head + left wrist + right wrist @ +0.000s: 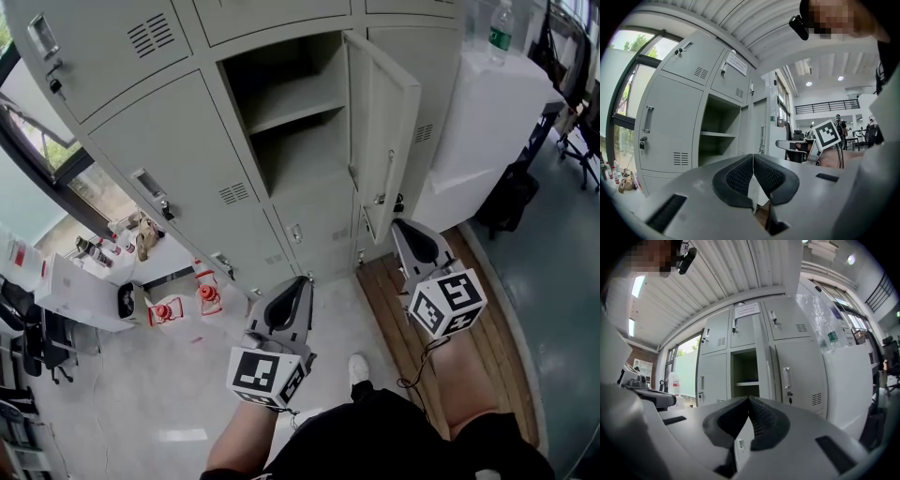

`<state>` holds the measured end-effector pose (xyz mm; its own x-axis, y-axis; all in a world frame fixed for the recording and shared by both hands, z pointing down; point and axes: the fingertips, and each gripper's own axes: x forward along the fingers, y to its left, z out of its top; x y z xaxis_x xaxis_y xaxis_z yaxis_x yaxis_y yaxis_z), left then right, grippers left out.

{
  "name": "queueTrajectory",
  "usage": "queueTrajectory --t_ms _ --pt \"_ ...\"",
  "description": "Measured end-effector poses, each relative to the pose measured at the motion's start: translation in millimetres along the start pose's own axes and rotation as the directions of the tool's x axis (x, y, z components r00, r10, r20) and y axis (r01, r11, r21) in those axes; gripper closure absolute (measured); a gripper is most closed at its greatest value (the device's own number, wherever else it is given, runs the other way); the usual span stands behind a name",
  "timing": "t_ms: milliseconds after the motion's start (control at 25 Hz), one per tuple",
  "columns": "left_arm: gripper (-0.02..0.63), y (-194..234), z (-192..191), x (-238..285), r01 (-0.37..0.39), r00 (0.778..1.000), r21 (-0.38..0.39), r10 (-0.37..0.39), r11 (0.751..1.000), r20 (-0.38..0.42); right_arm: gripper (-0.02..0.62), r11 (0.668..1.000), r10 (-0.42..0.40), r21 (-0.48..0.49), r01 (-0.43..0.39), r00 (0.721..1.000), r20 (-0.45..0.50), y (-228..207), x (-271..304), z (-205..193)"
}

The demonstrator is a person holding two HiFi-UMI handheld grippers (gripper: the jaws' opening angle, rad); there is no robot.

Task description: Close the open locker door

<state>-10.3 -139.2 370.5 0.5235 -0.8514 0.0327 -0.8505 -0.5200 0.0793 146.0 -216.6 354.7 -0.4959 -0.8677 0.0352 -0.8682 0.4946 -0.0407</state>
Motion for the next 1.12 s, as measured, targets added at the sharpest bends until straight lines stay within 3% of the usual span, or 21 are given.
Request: queueTrajectory --t_ms 120,200,360,720,1120 --pt "0.588 2 0 12 -0.004 1.000 -0.004 0.004 1.000 -0.002 0.541 1.000 -0.020 0.000 0.020 1.000 0.020 -15 7 5" --pt "0.588 3 0 20 -0.008 1.000 -0.005 0.008 1.000 0.000 0.459 1.000 -0.011 0.001 0.011 1.000 0.027 -21 12 8" --pt "0.588 2 3 33 -0.015 1.000 -0.002 0.015 1.000 0.006 0.423 1.000 0.004 0.006 -0.005 1.000 0.028 -32 24 11" --pt "0.588 -2 16 55 -0.037 0.999 0.013 0.036 0.999 0.037 0.359 0.994 0.105 0.023 -0.105 0.994 -0.005 -35 50 13" --pt "0.588 4 20 67 -0.072 0.996 0.012 0.072 0.997 0.054 0.396 0.984 0.177 -0.027 -0.178 0.983 -0.040 -29 66 11"
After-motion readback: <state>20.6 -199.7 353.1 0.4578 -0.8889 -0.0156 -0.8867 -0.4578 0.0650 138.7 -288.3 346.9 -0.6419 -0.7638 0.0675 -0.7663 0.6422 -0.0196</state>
